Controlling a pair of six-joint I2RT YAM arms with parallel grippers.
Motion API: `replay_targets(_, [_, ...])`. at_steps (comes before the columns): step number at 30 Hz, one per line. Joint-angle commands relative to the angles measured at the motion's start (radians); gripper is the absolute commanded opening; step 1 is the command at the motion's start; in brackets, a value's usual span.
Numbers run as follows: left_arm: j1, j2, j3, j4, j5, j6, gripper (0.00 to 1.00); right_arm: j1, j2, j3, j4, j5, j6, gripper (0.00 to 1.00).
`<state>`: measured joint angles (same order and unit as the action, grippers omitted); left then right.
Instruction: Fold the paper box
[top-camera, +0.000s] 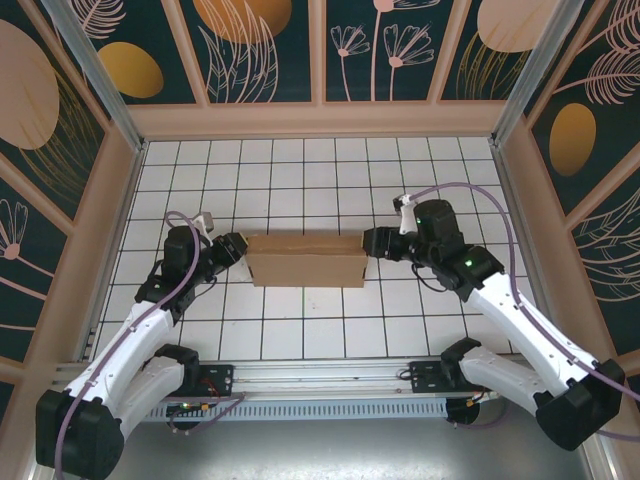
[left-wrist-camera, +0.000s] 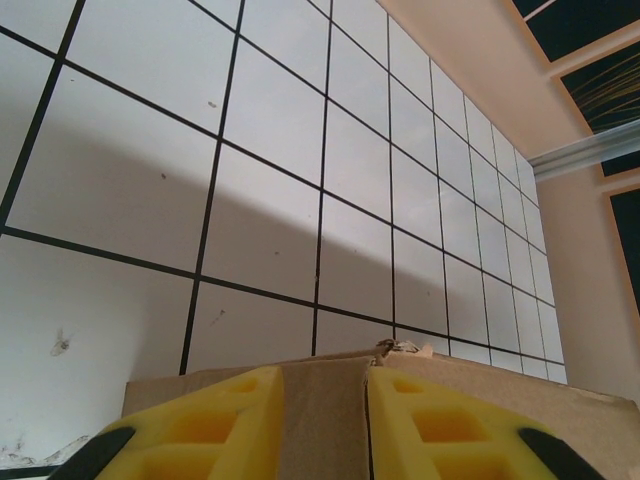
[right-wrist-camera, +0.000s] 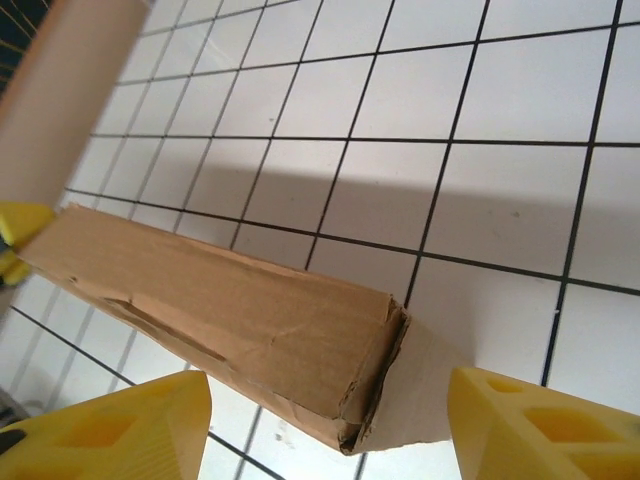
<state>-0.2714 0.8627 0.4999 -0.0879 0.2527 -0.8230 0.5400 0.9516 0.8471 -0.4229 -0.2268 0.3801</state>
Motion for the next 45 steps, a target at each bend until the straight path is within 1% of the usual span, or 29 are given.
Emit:
replay_targets(1, [-0.013, 0.025, -0.038, -0.098, -0.017, 0.025, 0.28, -0.029, 0.008, -0.031, 0.038, -0.069, 0.037, 0.62])
replay_targets(7, [-0.022, 0.03, -0.04, -0.096, -0.026, 0.028, 0.28, -0.031, 0.071, -0.065, 0.063, -0.042, 0.057, 0.58])
replay_targets(12, [-0.026, 0.026, -0.061, -0.094, -0.027, 0.017, 0.28, -0.031, 0.056, -0.153, 0.093, -0.016, 0.114, 0.46])
replay_targets(17, [-0.029, 0.009, -0.151, -0.043, -0.016, -0.038, 0.25, -0.031, 0.037, -0.27, 0.144, 0.019, 0.187, 0.36])
replay_targets(19, [-0.03, 0.007, -0.18, -0.029, -0.017, -0.05, 0.22, -0.032, 0.037, -0.305, 0.163, 0.026, 0.214, 0.31])
replay_targets(21, [-0.03, 0.005, -0.209, -0.005, -0.015, -0.069, 0.19, -0.031, 0.043, -0.334, 0.19, -0.001, 0.232, 0.26])
replay_targets(23, [-0.03, 0.007, -0.22, 0.008, -0.013, -0.07, 0.17, -0.031, 0.045, -0.341, 0.205, -0.024, 0.235, 0.24])
replay_targets(26, [-0.031, 0.004, -0.2, 0.0, -0.012, -0.062, 0.16, -0.032, 0.032, -0.31, 0.186, -0.02, 0.213, 0.24])
replay_targets(27, [-0.032, 0.001, -0.187, -0.006, -0.009, -0.056, 0.17, -0.032, 0.025, -0.293, 0.179, -0.022, 0.204, 0.26])
replay_targets(29, [-0.031, -0.009, -0.153, -0.031, -0.013, -0.038, 0.23, -0.034, 0.015, -0.251, 0.157, -0.019, 0.189, 0.32])
replay_targets(31, [-0.032, -0.028, -0.112, -0.067, -0.029, -0.019, 0.34, -0.036, 0.014, -0.203, 0.127, -0.006, 0.171, 0.39])
replay_targets(34, [-0.031, -0.062, -0.053, -0.102, -0.066, -0.009, 0.43, -0.044, 0.006, -0.163, 0.108, 0.006, 0.154, 0.42])
replay_targets(37, [-0.032, -0.089, -0.015, -0.095, -0.072, -0.008, 0.46, -0.05, -0.001, -0.145, 0.109, 0.003, 0.143, 0.42])
replay_targets(40, [-0.031, -0.08, 0.009, -0.097, -0.067, 0.008, 0.47, -0.052, 0.001, -0.132, 0.108, -0.001, 0.134, 0.43])
replay_targets(45, [-0.03, -0.062, 0.006, -0.075, -0.024, 0.019, 0.47, -0.052, 0.007, -0.135, 0.136, -0.034, 0.126, 0.47])
